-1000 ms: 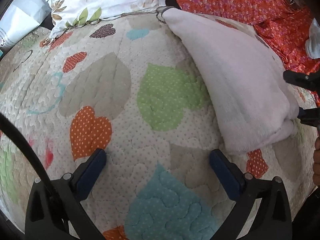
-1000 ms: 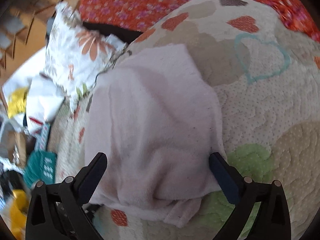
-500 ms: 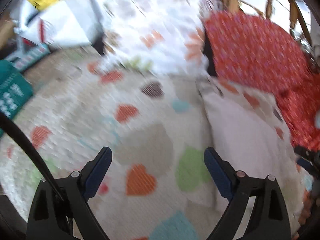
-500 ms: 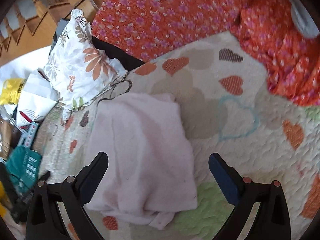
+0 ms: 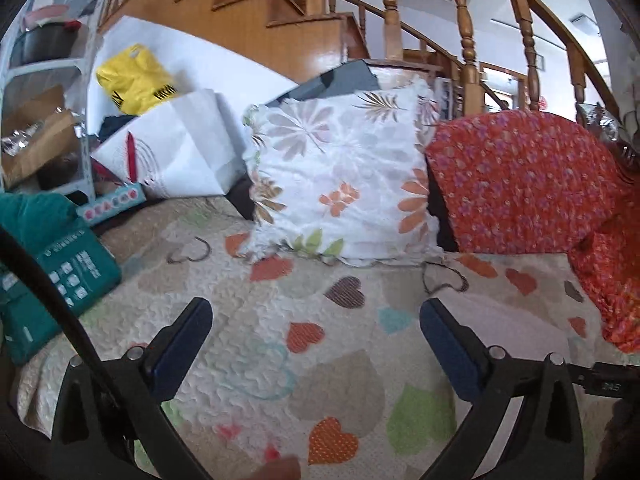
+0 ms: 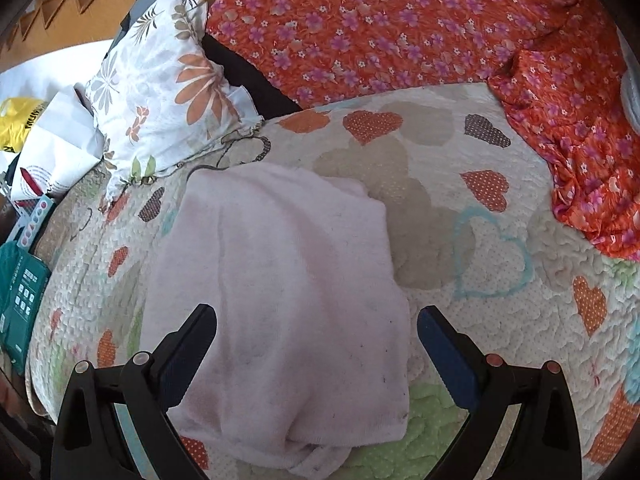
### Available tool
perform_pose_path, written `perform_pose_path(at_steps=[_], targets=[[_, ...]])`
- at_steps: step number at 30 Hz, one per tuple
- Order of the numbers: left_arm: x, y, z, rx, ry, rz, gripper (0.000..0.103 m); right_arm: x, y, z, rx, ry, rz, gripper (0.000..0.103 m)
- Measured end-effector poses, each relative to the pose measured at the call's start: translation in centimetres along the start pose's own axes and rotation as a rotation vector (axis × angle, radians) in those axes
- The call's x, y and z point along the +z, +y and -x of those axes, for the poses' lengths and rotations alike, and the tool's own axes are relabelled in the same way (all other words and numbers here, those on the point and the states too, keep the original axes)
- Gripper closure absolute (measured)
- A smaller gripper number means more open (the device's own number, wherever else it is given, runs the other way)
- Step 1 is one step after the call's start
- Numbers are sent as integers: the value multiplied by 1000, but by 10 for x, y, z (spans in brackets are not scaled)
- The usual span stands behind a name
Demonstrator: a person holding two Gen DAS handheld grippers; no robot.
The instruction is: Fold small clothes
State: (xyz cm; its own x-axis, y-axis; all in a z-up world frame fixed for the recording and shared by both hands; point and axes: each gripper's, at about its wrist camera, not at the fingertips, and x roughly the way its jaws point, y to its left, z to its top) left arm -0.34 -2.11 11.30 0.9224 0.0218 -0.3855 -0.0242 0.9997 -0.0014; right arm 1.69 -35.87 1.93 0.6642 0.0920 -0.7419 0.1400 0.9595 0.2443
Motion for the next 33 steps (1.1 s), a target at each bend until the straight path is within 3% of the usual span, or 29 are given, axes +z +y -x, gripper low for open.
perform_pose_path(at_steps=[3, 8, 11, 20, 33], targets=[[-8, -5, -8, -65, 81, 12, 0, -1, 1, -2, -10, 8, 3, 0], [-30, -19, -35, -17, 245, -66, 0, -1, 2, 0, -29, -3, 14, 0], [-41, -23, -41, -26, 299, -72, 0, -1, 2, 1, -37, -3, 18, 0], [-58, -41, -44, -37, 340, -157, 0, -3, 5, 1, -73, -5, 50, 0], [-66, -44, -51, -40, 383, -177, 0, -6, 13, -3, -93, 13, 104, 0]])
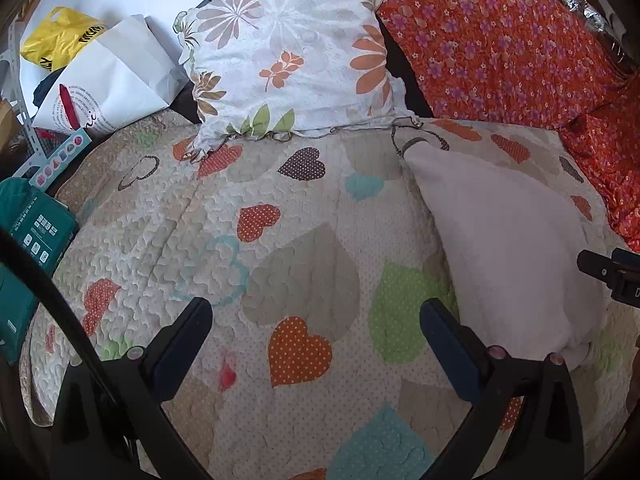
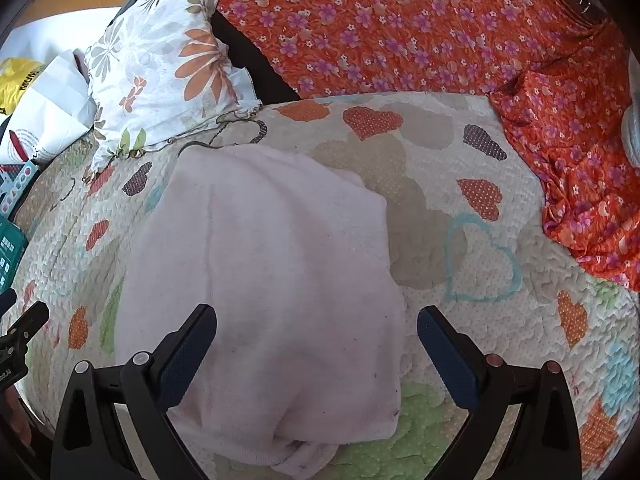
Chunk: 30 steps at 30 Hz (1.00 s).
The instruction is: Fold small clothes
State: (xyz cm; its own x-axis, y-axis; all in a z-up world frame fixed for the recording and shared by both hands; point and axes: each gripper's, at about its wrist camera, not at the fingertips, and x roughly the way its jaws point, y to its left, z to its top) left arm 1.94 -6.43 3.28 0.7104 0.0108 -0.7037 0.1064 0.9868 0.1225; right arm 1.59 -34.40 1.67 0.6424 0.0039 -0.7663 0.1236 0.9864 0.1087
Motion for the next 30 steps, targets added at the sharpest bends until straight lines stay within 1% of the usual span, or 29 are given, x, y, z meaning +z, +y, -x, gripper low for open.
perform_pose_path(at_steps=[8, 16, 28, 30], targets=[[-2, 0, -5, -14, 29, -2, 0, 0, 1, 0, -8, 1, 9, 0], [-3, -1, -7, -18, 35, -1, 0, 0, 3, 0, -16, 0, 28, 0], [-6, -3, -14, -33, 72, -4, 0, -1, 6, -1, -33, 3, 53, 0], [-7, -2, -15, -40, 80, 0, 0, 1, 5, 0, -48, -5, 57, 0]])
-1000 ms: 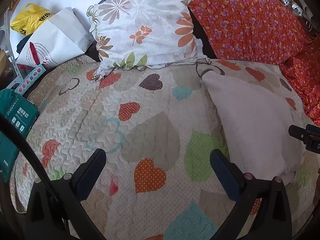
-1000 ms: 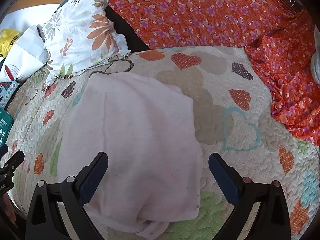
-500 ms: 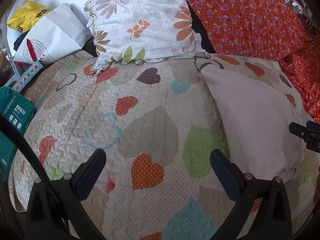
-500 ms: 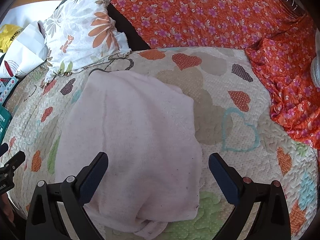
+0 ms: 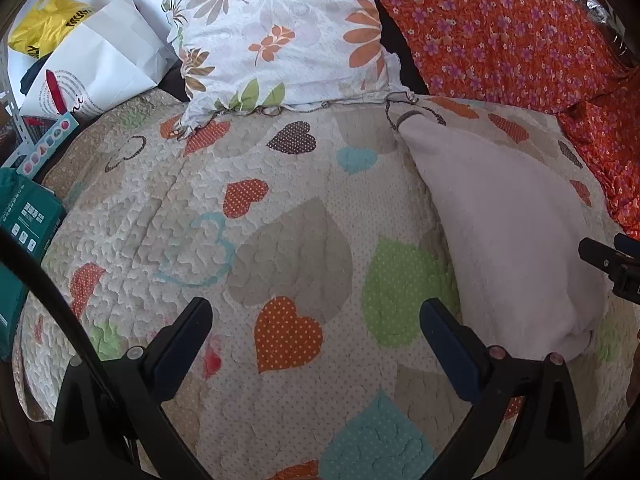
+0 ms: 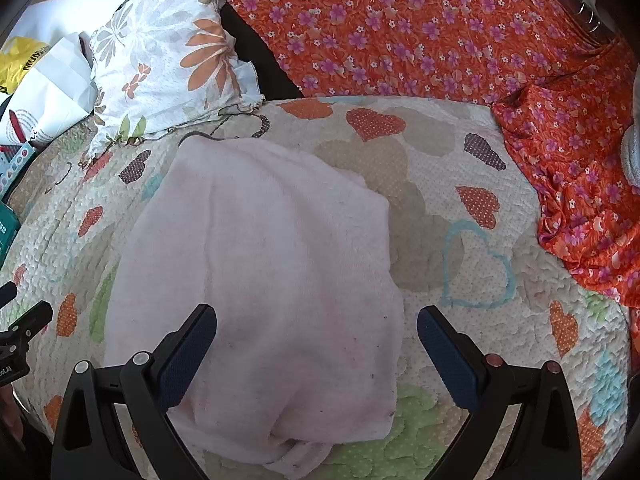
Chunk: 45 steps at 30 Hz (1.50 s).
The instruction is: Fold small clothes
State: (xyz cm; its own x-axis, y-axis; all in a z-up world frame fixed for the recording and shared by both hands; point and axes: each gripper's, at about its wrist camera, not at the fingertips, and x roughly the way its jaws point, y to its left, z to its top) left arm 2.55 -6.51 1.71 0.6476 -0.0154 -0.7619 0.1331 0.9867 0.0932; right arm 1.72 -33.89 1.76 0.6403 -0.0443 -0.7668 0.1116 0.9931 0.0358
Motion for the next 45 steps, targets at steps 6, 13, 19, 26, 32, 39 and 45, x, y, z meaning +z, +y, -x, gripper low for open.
perform_pose_path(at_steps=[6, 13, 19, 26, 32, 39, 45], targets=[[-1, -3, -7, -14, 31, 1, 0, 5, -6, -18, -28, 23, -18, 3], [-1, -7, -6, -23, 34, -12, 0, -1, -7, -39, -5, 125, -33, 5], [-1, -5, -4, -28, 37, -6, 0, 10, 4, 8, 12, -94, -10, 10], [-1, -4, -4, -28, 43, -9, 0, -19, 57, -35, 22, 92, 217, 11], [-1, -3, -4, -42, 47, -2, 0, -11, 53, -7, 77, 9, 174, 11], [3, -6, -4, -64, 55, -4, 0, 35, 26, -14, 26, -43, 74, 11], [7, -8, -2, -97, 60, -2, 0, 60, 13, -67, -53, 48, 67, 13]])
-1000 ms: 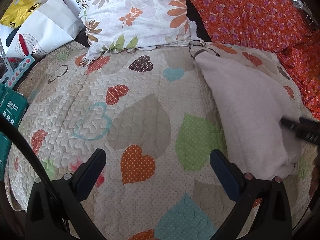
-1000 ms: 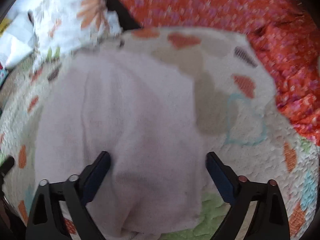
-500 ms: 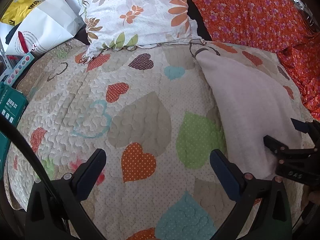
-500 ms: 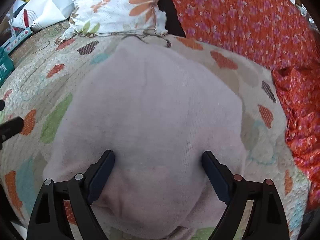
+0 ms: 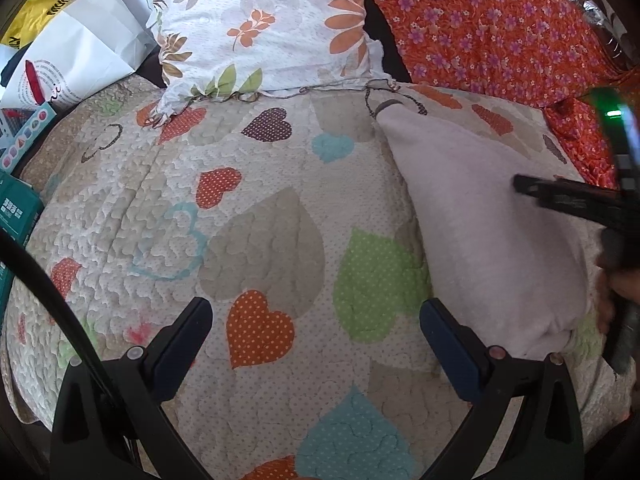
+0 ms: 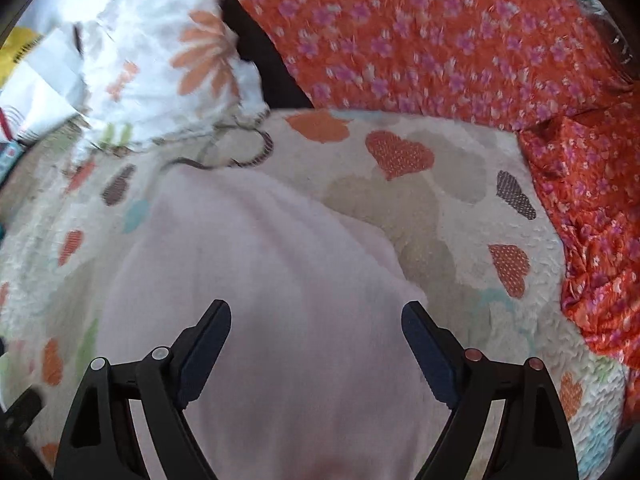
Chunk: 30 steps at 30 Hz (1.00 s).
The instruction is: Fold small clothes
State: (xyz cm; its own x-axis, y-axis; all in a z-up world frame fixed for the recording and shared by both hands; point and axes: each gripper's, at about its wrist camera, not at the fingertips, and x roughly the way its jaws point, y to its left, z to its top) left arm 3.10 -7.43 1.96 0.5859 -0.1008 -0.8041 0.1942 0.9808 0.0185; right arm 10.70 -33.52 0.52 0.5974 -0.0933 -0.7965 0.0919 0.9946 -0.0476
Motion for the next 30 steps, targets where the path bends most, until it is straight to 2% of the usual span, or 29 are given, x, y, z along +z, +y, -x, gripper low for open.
perform_pose_path(at_steps=[4, 8, 11, 15, 20, 25, 30], targets=[[2, 0, 3, -20, -2, -1, 0, 0, -8, -22, -41, 36, 7, 13], [3, 2, 5, -32, 3, 8, 0, 6, -17, -18, -58, 36, -43, 13], [3, 3, 5, -33, 3, 14, 0, 16, -14, -7, -68, 2, -54, 13], [4, 3, 6, -31, 1, 18, 0, 37, 3, 2, -29, -26, -46, 13], [5, 6, 6, -25, 0, 19, 0, 60, 41, -17, -5, -3, 11, 13], [6, 10, 10, -2, -24, 19, 0, 58, 57, -57, 8, 107, 6, 12], [9, 14, 16, 25, -61, 24, 0, 51, 46, -36, 34, 78, -27, 12]])
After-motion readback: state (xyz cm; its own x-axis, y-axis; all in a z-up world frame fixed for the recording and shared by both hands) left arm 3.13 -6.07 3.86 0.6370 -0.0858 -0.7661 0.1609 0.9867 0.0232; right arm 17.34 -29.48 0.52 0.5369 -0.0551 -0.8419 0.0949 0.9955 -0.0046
